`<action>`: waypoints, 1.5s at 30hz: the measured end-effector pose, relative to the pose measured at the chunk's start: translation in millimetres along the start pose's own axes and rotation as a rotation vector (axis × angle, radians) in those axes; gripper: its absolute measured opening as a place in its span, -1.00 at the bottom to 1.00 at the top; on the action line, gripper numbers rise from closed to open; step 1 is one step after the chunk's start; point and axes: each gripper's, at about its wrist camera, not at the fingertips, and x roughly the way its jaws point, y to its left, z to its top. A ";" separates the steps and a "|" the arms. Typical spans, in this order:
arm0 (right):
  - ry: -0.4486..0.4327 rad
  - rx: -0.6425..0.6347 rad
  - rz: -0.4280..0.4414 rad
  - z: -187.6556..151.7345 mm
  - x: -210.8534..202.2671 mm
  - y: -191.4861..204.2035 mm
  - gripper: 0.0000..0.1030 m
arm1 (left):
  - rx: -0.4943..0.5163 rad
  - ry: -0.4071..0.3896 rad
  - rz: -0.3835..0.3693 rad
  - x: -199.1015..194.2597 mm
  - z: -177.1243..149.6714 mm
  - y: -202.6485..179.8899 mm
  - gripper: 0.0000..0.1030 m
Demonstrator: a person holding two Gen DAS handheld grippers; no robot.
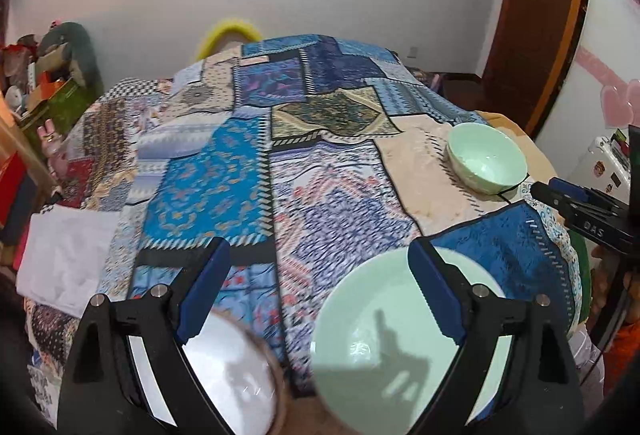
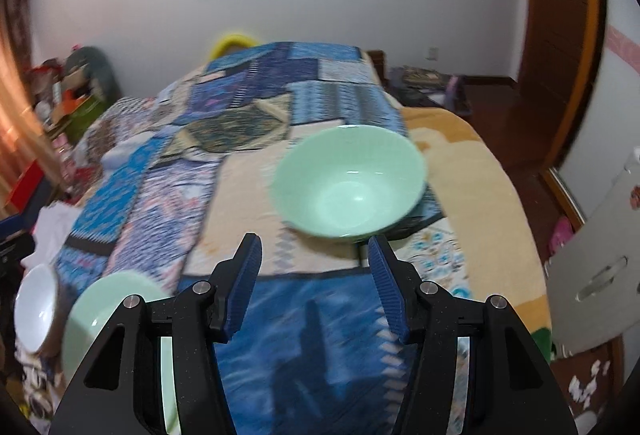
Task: Organize plates and bowls
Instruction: 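Move the right tool to the pale green bowl and grasp its rim, then grasp the green bowl rim with the left tool and lift it with both tools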
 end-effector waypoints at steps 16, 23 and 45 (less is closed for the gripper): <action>0.109 0.077 -0.062 19.5 65.8 -42.5 -0.29 | 0.061 0.060 -0.054 74.4 47.1 -43.5 0.76; 0.147 0.034 -0.036 24.2 82.3 -39.8 -0.44 | 0.097 0.074 -0.053 92.6 50.6 -56.1 0.76; 0.218 -0.176 0.203 -0.1 71.7 25.4 -0.45 | 0.111 0.216 -0.100 158.3 54.1 -91.1 0.56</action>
